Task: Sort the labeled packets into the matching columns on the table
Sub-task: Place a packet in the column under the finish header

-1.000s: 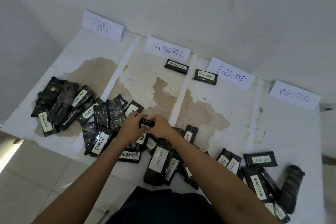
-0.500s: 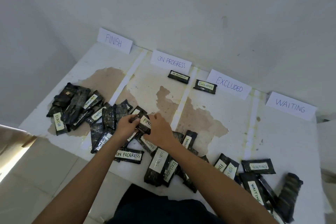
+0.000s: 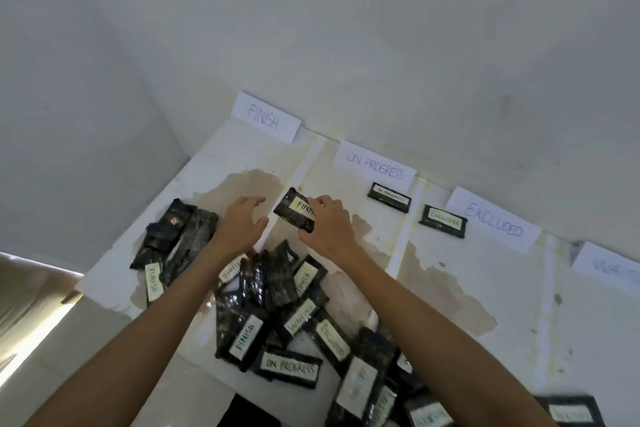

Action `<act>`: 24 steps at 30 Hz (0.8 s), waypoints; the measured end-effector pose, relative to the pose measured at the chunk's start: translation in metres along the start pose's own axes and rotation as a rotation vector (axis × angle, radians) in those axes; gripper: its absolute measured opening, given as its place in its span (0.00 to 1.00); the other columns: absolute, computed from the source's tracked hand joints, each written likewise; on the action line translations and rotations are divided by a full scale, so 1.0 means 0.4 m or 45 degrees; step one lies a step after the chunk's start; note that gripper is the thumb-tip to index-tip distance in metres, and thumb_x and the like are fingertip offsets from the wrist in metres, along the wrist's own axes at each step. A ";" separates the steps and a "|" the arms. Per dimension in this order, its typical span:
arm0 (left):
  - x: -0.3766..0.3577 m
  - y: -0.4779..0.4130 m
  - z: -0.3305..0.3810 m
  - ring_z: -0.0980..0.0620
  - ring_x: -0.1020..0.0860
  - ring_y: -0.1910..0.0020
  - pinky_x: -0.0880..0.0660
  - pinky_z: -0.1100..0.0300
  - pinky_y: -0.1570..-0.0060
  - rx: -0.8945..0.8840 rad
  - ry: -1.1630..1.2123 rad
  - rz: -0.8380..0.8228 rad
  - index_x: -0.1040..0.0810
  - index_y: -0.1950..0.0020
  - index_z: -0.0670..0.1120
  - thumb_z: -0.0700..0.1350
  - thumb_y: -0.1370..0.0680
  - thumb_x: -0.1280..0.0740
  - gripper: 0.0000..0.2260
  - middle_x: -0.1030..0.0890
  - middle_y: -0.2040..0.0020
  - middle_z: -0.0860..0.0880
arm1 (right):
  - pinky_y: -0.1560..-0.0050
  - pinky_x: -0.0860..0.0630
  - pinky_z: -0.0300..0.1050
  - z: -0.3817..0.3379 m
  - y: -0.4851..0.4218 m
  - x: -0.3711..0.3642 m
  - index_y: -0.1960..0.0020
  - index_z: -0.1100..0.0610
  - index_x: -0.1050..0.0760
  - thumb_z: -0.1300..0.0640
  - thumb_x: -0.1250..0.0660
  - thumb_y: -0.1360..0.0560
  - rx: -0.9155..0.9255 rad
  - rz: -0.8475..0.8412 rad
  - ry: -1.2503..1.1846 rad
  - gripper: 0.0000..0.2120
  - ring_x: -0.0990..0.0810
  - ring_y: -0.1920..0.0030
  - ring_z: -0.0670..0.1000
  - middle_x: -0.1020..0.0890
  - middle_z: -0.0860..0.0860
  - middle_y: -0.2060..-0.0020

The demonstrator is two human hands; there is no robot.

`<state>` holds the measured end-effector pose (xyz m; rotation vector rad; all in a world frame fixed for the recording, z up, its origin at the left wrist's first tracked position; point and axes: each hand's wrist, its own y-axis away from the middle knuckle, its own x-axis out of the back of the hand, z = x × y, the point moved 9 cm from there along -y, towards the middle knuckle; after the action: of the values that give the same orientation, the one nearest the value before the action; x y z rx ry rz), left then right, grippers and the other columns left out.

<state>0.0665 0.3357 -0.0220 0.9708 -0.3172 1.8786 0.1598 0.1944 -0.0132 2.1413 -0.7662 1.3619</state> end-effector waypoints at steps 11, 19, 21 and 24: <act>0.026 -0.420 -0.205 0.39 0.38 0.31 0.33 0.45 0.37 -0.062 -0.274 -0.201 0.39 0.27 0.43 0.43 0.25 0.35 0.27 0.38 0.28 0.41 | 0.40 0.36 0.51 -0.040 -0.429 -0.142 0.28 0.56 0.36 0.51 0.34 0.26 -0.096 -0.061 0.013 0.29 0.34 0.38 0.58 0.31 0.55 0.35; -0.033 -0.556 -0.239 0.40 0.48 0.25 0.44 0.47 0.28 -0.147 -0.352 -0.185 0.48 0.25 0.39 0.44 0.23 0.37 0.31 0.46 0.24 0.39 | 0.42 0.34 0.51 -0.003 -0.594 -0.217 0.29 0.56 0.34 0.52 0.33 0.26 -0.112 -0.045 0.047 0.27 0.32 0.38 0.59 0.30 0.55 0.34; -0.041 -0.572 -0.244 0.41 0.48 0.25 0.44 0.47 0.29 -0.143 -0.377 -0.197 0.47 0.25 0.39 0.44 0.23 0.37 0.31 0.46 0.24 0.39 | 0.42 0.34 0.51 0.004 -0.608 -0.225 0.30 0.56 0.33 0.52 0.32 0.26 -0.118 -0.049 0.044 0.27 0.32 0.38 0.59 0.30 0.55 0.34; -0.046 -0.578 -0.244 0.40 0.48 0.26 0.41 0.45 0.31 -0.181 -0.461 -0.198 0.44 0.26 0.40 0.46 0.24 0.37 0.30 0.46 0.25 0.39 | 0.41 0.33 0.52 0.009 -0.613 -0.233 0.30 0.56 0.33 0.51 0.32 0.27 -0.109 -0.054 0.038 0.27 0.32 0.37 0.58 0.29 0.54 0.34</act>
<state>0.2182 0.4976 -0.1412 1.2009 -0.5654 1.5143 0.2970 0.3883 -0.1249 2.0552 -0.7494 1.3128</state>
